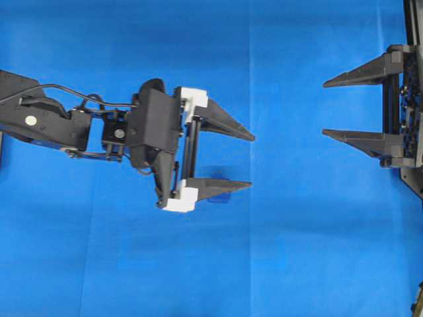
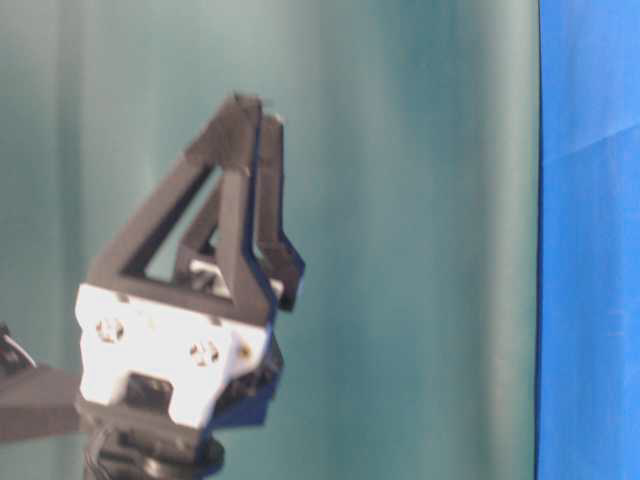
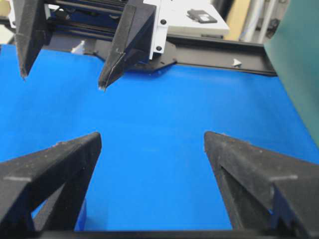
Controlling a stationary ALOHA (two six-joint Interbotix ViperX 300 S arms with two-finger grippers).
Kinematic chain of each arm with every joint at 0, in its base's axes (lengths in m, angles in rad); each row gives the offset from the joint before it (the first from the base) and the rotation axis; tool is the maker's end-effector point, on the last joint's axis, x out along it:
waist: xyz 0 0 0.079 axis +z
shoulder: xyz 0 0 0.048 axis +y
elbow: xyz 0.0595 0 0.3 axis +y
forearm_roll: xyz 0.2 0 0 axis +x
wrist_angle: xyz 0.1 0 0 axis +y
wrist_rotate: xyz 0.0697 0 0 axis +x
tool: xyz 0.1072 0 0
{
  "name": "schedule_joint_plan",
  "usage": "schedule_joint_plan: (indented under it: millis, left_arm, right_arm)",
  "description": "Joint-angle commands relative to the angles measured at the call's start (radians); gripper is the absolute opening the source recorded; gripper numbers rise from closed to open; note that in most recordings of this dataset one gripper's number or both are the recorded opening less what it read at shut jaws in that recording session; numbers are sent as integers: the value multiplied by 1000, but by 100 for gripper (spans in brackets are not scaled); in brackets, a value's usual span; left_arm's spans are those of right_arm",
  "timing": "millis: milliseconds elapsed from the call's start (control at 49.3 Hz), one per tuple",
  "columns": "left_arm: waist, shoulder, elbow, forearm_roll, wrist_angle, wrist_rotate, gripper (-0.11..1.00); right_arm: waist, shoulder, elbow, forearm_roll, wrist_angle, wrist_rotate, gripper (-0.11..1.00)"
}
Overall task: Handover the blue block to the right arm after grasping it with the left arm, then place it in the designated position.
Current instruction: 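Lower the open left gripper around the blue cube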
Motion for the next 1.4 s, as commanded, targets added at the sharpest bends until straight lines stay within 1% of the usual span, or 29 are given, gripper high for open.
schedule_joint_plan:
  millis: [0, 223, 405, 486, 567, 750, 973, 1074, 1135, 1216, 1378]
  left_arm:
    - [-3, -8, -40, 3, 15, 0, 92]
    - [-3, -9, -37, 3, 37, -5, 92]
    - [-5, -5, -57, 2, 124, -17, 92]
    - [-9, -3, -80, 2, 195, -17, 92]
    - [-12, 6, -114, 3, 290, -17, 92]
    - [-20, 48, -215, 2, 561, -26, 92]
    - [-21, 107, -345, 2, 899, -80, 92]
    - [-28, 135, -410, 3, 1029, -87, 92]
    - [-31, 149, -439, 3, 1085, -87, 92]
    - [-32, 164, -468, 3, 1129, -89, 92]
    - [-32, 169, -476, 2, 1127, -87, 92]
  right_arm:
    - [-2, 6, -29, 5, -11, 2, 98]
    - [-2, 8, -31, 5, -11, 2, 98]
    - [-2, 8, -31, 5, -11, 2, 98]
    - [-2, 8, -31, 5, -11, 2, 98]
    - [-2, 8, -31, 5, -8, 2, 98]
    - [-2, 8, -29, 5, -5, 2, 98]
    - [-2, 9, -29, 5, -2, 2, 98]
    - [-2, 9, -31, 5, 5, 2, 98]
    - [-2, 9, -29, 5, 5, 2, 98]
    - [-2, 9, -29, 5, 6, 2, 98]
    - [-2, 9, -29, 5, 6, 2, 98]
